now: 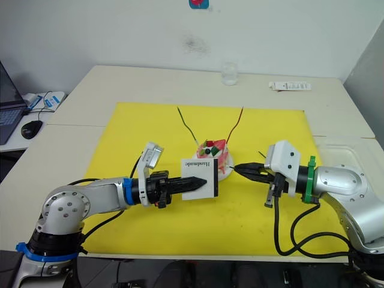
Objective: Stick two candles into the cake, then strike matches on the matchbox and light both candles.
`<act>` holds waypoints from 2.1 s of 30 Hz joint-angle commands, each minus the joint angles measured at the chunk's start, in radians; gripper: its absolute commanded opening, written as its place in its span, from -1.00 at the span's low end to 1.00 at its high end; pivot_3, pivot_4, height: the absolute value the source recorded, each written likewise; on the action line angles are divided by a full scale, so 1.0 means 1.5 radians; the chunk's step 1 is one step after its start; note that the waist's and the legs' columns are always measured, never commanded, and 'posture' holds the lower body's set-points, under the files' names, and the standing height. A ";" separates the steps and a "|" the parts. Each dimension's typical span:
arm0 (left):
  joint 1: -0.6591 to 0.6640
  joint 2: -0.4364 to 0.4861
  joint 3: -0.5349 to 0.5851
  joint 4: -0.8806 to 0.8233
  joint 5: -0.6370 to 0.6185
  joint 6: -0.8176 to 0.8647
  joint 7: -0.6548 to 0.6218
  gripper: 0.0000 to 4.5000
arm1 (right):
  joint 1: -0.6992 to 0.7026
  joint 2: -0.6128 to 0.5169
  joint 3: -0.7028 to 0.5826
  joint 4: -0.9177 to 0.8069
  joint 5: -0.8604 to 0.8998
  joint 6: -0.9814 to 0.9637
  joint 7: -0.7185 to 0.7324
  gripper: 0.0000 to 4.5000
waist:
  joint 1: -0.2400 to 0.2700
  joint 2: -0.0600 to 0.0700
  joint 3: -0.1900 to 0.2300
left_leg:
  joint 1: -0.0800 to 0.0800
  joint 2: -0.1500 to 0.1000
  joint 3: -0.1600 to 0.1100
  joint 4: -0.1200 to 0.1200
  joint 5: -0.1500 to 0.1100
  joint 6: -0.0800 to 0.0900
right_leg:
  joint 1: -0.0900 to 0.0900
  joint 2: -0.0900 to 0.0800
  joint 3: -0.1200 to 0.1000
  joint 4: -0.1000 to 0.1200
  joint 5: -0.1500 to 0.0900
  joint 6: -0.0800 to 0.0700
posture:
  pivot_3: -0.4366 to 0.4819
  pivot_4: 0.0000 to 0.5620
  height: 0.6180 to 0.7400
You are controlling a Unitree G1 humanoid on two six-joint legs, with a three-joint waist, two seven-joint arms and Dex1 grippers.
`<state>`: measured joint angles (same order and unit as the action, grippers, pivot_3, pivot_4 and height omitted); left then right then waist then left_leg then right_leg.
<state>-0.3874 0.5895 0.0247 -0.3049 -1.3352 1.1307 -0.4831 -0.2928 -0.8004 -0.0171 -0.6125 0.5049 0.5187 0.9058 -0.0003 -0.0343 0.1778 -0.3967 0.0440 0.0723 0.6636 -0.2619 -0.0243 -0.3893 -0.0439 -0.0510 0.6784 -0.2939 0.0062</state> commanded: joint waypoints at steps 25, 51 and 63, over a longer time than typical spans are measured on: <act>-0.014 -0.015 0.031 -0.007 -0.038 0.036 0.009 -1.00 | -0.025 0.008 0.027 -0.001 -0.026 -0.003 -0.018 -0.99 | 0.000 0.000 0.000 | 0.000 0.000 0.000 0.000 0.000 0.000 | 0.000 0.000 0.000 0.000 0.000 0.000 | -0.05 -0.47 1.00; -0.047 -0.015 0.044 0.030 -0.012 0.024 -0.004 -1.00 | 0.051 -0.149 0.069 -0.063 -0.028 -0.060 0.174 -0.99 | 0.003 0.000 0.000 | -0.001 0.000 -0.001 0.001 0.000 0.000 | 0.000 0.000 -0.001 -0.001 0.000 0.000 | -0.05 -0.47 1.00; -0.030 -0.012 0.054 0.024 -0.002 0.031 -0.014 -1.00 | -0.078 -0.089 -0.014 0.025 0.081 0.060 0.083 -0.99 | 0.001 0.000 0.000 | 0.000 0.001 -0.003 0.001 0.000 0.000 | 0.000 0.002 -0.002 0.001 0.001 -0.002 | -0.05 -0.47 1.00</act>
<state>-0.4253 0.5675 0.0834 -0.2385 -1.3320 1.1873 -0.4932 -0.3840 -0.9403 -0.0226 -0.5649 0.6199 0.6191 1.0469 0.0007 -0.0346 0.1780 -0.3974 0.0454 0.0679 0.6651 -0.2613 -0.0245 -0.3889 -0.0414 -0.0532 0.6792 -0.2927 0.0038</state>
